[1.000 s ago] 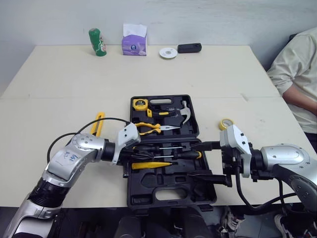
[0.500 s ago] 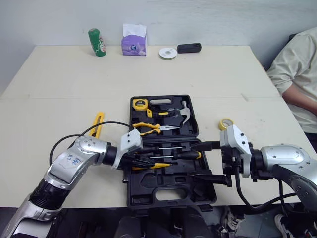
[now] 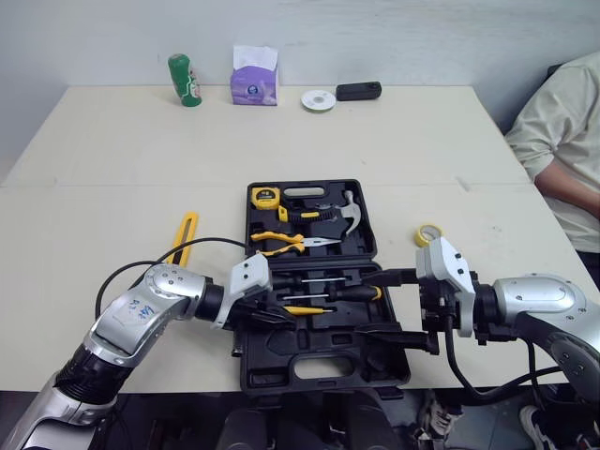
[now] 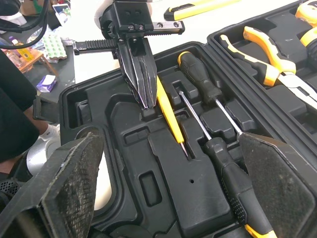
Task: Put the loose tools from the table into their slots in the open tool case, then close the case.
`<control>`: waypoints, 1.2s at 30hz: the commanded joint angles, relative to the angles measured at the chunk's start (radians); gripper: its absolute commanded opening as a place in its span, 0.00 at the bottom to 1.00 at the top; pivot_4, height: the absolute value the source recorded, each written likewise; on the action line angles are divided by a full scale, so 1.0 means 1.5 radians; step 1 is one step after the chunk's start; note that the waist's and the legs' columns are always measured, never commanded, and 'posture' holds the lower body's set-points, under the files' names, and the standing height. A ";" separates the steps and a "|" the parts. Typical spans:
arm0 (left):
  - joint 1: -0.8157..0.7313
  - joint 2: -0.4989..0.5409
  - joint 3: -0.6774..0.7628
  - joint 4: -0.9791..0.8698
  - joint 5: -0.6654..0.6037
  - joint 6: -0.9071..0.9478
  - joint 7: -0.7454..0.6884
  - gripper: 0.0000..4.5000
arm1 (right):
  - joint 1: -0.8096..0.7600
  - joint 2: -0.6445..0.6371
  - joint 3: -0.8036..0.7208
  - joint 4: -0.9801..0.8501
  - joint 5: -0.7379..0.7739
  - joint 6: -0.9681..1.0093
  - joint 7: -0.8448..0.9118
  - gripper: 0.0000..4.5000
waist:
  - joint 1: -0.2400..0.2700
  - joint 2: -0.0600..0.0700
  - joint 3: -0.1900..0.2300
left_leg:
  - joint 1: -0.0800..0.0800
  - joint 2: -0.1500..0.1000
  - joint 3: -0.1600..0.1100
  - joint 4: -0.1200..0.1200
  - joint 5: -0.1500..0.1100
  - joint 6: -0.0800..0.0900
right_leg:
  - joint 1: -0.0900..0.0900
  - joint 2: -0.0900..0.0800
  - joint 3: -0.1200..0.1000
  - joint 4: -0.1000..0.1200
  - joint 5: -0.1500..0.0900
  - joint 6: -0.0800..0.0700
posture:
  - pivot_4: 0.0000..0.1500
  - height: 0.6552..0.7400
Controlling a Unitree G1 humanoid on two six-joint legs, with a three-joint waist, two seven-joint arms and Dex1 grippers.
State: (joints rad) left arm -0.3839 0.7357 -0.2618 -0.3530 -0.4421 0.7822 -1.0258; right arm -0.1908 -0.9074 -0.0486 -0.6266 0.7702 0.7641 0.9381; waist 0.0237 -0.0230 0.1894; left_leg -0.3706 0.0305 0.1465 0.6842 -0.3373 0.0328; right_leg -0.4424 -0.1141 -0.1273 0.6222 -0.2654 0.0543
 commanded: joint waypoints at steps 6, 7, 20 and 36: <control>-0.032 -0.021 0.109 -0.039 -0.109 0.049 0.016 0.01 | 0.001 -0.007 -0.014 -0.023 0.004 -0.008 0.003 1.00 | 0.000 0.000 0.000 | 0.000 0.000 0.000 0.000 0.000 0.000 | 0.000 0.000 0.000 0.000 0.000 0.000 | 1.00 0.86; -0.036 -0.022 0.107 -0.030 -0.100 0.044 0.020 0.01 | -0.001 -0.006 -0.011 -0.022 0.003 -0.008 0.003 1.00 | 0.000 0.000 0.000 | 0.000 0.000 0.000 0.000 0.000 0.000 | 0.000 0.000 0.000 0.000 0.000 0.000 | 1.00 0.86; -0.030 -0.044 0.019 0.027 -0.013 -0.013 0.038 0.01 | -0.011 -0.007 -0.010 -0.017 0.002 -0.007 0.007 1.00 | 0.000 0.000 0.000 | 0.000 0.000 0.000 0.000 0.000 0.000 | 0.000 0.000 0.000 0.000 0.000 0.000 | 1.00 0.86; -0.019 -0.028 0.016 0.022 -0.017 0.024 0.035 0.01 | -0.004 -0.006 -0.005 -0.021 -0.004 -0.009 0.003 1.00 | 0.000 0.000 0.000 | 0.000 0.000 0.000 0.000 0.000 0.000 | 0.000 0.000 0.000 0.000 0.000 0.000 | 1.00 0.86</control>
State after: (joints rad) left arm -0.4215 0.6797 -0.2454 -0.2975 -0.4555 0.8114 -0.9627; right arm -0.1913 -0.9085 -0.0471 -0.6269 0.7661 0.7642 0.9416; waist 0.0236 -0.0230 0.1895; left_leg -0.3705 0.0303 0.1465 0.6845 -0.3369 0.0328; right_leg -0.4423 -0.1140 -0.1273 0.6228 -0.2653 0.0544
